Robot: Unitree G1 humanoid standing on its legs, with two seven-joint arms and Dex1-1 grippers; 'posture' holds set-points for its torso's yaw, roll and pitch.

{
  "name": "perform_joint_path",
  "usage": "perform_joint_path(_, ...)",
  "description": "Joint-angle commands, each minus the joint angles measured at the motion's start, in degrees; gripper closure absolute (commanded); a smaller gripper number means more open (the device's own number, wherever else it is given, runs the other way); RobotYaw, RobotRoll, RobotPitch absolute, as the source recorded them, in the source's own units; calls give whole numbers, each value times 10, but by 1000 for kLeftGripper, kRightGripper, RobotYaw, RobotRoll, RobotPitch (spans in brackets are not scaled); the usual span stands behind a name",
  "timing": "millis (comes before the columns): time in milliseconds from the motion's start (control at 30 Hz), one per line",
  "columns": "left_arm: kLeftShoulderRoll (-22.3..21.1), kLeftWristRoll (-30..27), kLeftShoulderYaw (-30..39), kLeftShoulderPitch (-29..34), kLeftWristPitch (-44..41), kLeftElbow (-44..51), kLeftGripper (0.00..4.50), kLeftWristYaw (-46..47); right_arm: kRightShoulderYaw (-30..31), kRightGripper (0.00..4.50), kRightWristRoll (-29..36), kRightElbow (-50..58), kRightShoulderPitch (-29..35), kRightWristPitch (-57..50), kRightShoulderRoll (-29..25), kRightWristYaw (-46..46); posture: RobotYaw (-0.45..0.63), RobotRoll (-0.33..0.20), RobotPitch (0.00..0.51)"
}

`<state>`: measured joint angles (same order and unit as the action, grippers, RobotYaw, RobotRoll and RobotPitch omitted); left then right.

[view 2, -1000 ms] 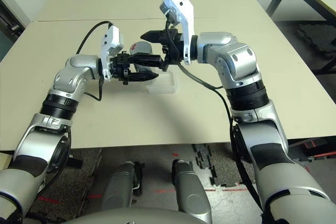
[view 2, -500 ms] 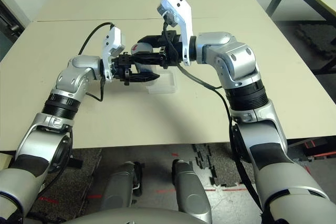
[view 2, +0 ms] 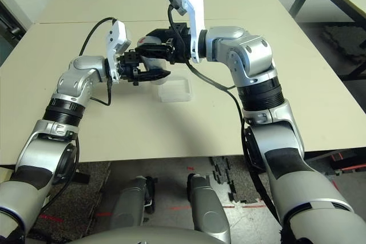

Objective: Pour the medicine from the bottle into the box.

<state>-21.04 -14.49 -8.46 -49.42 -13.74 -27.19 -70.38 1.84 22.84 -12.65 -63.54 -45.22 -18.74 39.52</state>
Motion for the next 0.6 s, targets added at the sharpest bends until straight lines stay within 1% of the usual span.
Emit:
perform_joint_path(33, -3, 6, -7, 9, 3, 12, 1961, -3, -33, 1915, -17, -35, -11, 32, 6, -52, 3, 0, 140)
perform_joint_path(233, -1, 13, 2, 10, 13, 4, 1961, 29, -47, 1915, -46, -78, -15, 72, 8, -105, 6, 0, 135)
perform_joint_path(400, 10, 35, 39, -20, 72, -69, 1961, 136, -47, 1915, -69, -96, 20, 109, -2, -122, 10, 0, 128)
perform_joint_path(433, 11, 40, 54, -32, 94, -97, 1961, 174, -50, 1915, -70, -93, 32, 112, 0, -129, 11, 0, 127)
perform_joint_path(600, 8, 58, 97, -67, 167, -198, 1961, 287, -60, 1915, -84, -97, 74, 136, 0, -154, 21, 0, 118)
